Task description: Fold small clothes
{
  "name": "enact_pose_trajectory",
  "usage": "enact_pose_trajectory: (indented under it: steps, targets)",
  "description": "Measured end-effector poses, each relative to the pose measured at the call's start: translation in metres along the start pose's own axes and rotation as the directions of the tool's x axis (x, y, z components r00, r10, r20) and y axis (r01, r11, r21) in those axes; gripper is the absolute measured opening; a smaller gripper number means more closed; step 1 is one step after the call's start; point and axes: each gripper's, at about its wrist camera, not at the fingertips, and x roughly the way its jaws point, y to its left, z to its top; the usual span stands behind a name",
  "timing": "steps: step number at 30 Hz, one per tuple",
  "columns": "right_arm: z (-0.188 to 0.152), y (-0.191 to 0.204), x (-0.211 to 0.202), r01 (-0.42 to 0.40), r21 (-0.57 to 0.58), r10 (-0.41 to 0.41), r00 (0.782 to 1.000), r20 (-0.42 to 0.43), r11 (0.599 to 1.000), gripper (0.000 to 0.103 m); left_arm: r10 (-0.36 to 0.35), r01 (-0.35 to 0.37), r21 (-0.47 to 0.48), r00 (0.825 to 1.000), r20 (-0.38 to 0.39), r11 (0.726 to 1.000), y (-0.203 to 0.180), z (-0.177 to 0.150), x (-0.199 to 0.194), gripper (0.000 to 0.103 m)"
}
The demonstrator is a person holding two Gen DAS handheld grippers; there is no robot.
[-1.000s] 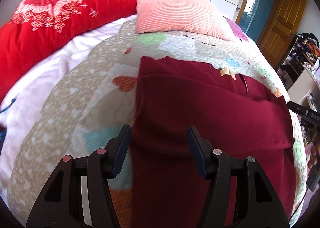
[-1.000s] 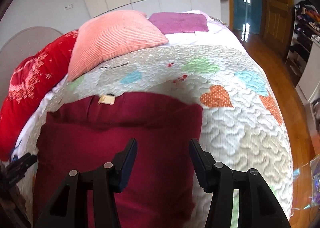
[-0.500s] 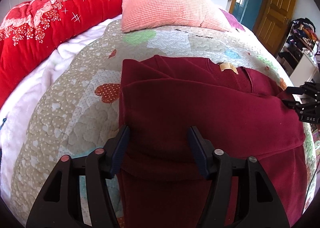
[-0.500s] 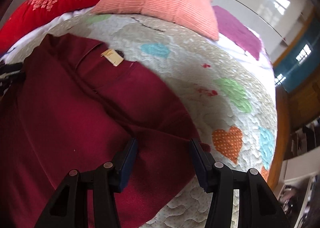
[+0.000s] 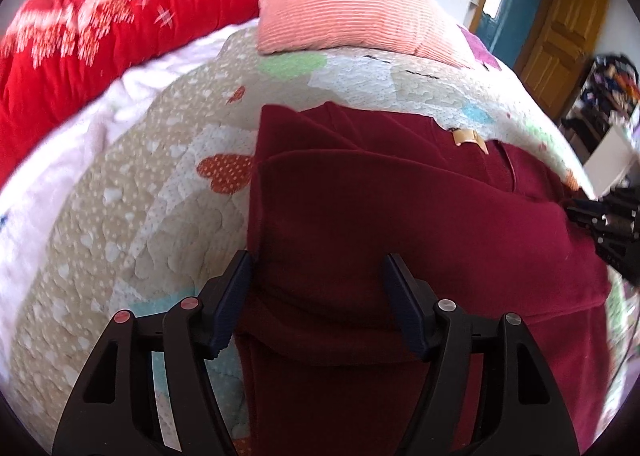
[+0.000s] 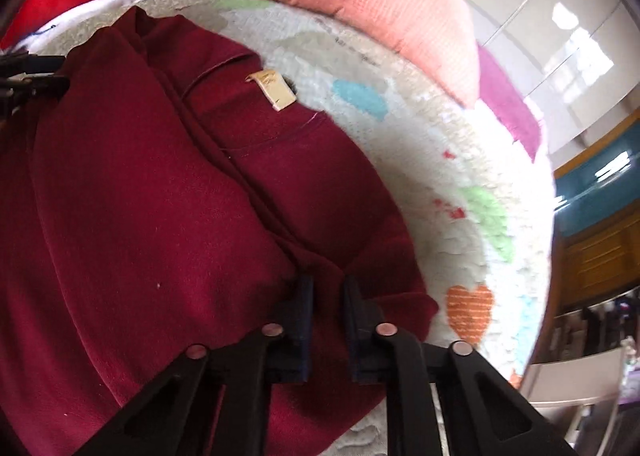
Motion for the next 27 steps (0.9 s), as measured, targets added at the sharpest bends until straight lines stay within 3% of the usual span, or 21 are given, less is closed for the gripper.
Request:
enact_pose_trajectory:
  steps: [4,6,9,12,13,15,19,22,27]
  targets:
    - [-0.004,-0.009,-0.016,0.071,0.099,-0.079,0.994,0.07,0.992,0.006,-0.016,0.016,-0.026,1.0,-0.008,1.0,0.004,-0.001,0.001,0.067]
    - [-0.007,-0.016,-0.019,0.057,0.185,-0.077,0.992,0.105,0.981,0.006,-0.009,0.009,-0.014,1.0,0.002,1.0,0.002,-0.003,0.002,0.071]
    - [-0.011,-0.023,0.004,0.052,0.323,-0.073,0.996,0.052,0.945,0.006,0.002,-0.002,-0.016,1.0,-0.008,1.0,0.001,-0.004,0.005,0.073]
    - [-0.006,-0.014,0.0,0.109,0.319,-0.133,0.99,0.054,0.942,0.008,-0.002,0.002,-0.011,1.0,-0.025,1.0,0.003,-0.004,-0.003,0.073]
    - [-0.006,-0.015,-0.007,0.113,0.33,-0.134,0.99,0.04,0.937,0.013,-0.002,0.002,-0.01,1.0,-0.025,1.0,0.004,-0.005,-0.007,0.073]
    - [-0.014,-0.019,-0.028,0.106,0.39,-0.126,0.992,0.027,0.915,0.016,-0.001,0.001,-0.01,1.0,-0.02,1.0,0.007,-0.009,-0.016,0.073]
    - [-0.047,-0.003,-0.059,-0.011,0.451,-0.027,0.997,0.078,0.893,0.026,0.018,-0.018,-0.006,1.0,-0.007,1.0,0.011,-0.022,-0.031,0.073]
    - [-0.072,0.016,-0.04,0.049,0.448,-0.045,0.999,-0.02,0.893,0.027,0.034,-0.034,0.004,0.999,-0.004,0.999,0.01,-0.034,-0.044,0.073]
    - [-0.089,0.007,-0.058,-0.03,0.611,0.012,0.999,0.034,0.791,0.03,0.039,-0.04,0.027,0.999,0.024,0.999,0.007,-0.053,-0.075,0.073]
